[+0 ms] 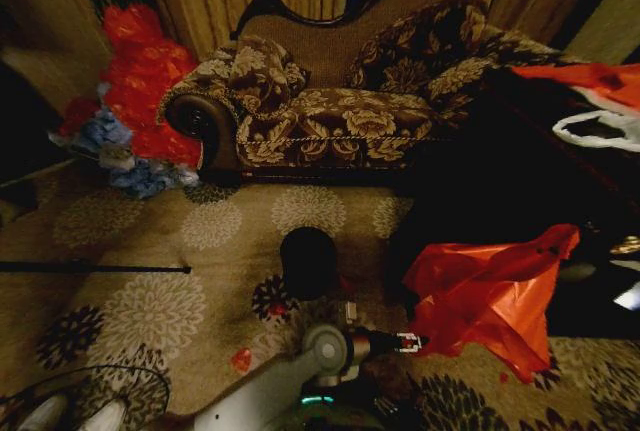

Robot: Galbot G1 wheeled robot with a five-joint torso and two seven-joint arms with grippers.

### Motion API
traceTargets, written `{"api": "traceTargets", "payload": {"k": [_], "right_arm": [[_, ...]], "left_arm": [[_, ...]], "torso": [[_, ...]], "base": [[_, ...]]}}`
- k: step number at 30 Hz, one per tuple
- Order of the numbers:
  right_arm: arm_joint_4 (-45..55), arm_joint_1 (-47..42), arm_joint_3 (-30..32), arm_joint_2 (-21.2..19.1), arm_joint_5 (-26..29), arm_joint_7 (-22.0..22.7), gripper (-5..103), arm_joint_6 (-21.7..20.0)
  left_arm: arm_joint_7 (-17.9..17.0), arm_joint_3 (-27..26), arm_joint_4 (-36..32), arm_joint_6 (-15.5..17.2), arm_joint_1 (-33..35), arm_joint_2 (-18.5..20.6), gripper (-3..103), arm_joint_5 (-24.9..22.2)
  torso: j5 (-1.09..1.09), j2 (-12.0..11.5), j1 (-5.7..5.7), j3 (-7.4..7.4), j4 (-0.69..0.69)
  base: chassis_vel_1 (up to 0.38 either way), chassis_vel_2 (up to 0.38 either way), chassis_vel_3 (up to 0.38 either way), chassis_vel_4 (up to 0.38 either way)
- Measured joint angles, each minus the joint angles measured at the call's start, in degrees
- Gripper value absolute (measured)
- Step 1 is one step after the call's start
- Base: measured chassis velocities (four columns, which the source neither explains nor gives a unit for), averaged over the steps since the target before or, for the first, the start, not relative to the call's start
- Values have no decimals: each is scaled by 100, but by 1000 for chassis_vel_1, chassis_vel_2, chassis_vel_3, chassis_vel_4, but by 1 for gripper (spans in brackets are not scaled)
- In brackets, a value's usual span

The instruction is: Place a garbage bag over the trash bin.

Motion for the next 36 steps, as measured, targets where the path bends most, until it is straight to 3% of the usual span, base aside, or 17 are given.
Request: {"api": "traceTargets", "payload": {"k": [6, 12, 16, 18, 19, 21, 36], "right_arm": [[82, -69, -5, 17, 21, 49, 100, 44], [107, -135, -5, 16, 10, 75, 100, 84], [127, -158, -19, 18, -27, 154, 100, 114], [142, -161, -24, 24, -40, 169, 100, 115], [157, -161, -26, 31, -57, 181, 100, 115], [176, -163, -29, 34, -65, 190, 100, 115], [298, -155, -38, 39, -221, 323, 100, 5]], "left_arm": [[305, -26, 707, -327, -17, -455, 103, 210], [514, -42, 918, -540, 51, -614, 96, 359], [715, -183, 1032, -680, 117, -752, 80, 433], [777, -227, 1054, -712, 129, -776, 80, 455], [836, -268, 1078, -729, 137, -789, 73, 473], [882, -289, 1098, -738, 138, -791, 73, 481], [1363, -391, 1397, -763, 142, -867, 28, 693]], "torso": [[0, 0, 0, 0, 0], [0, 0, 0, 0, 0], [0, 0, 0, 0, 0], [0, 0, 0, 0, 0], [0, 0, 0, 0, 0], [0, 0, 0, 0, 0], [0, 0, 0, 0, 0]], "base": [[0, 0, 0, 0], [0, 0, 0, 0], [0, 0, 0, 0], [0, 0, 0, 0], [0, 0, 0, 0], [0, 0, 0, 0], [0, 0, 0, 0]]}}
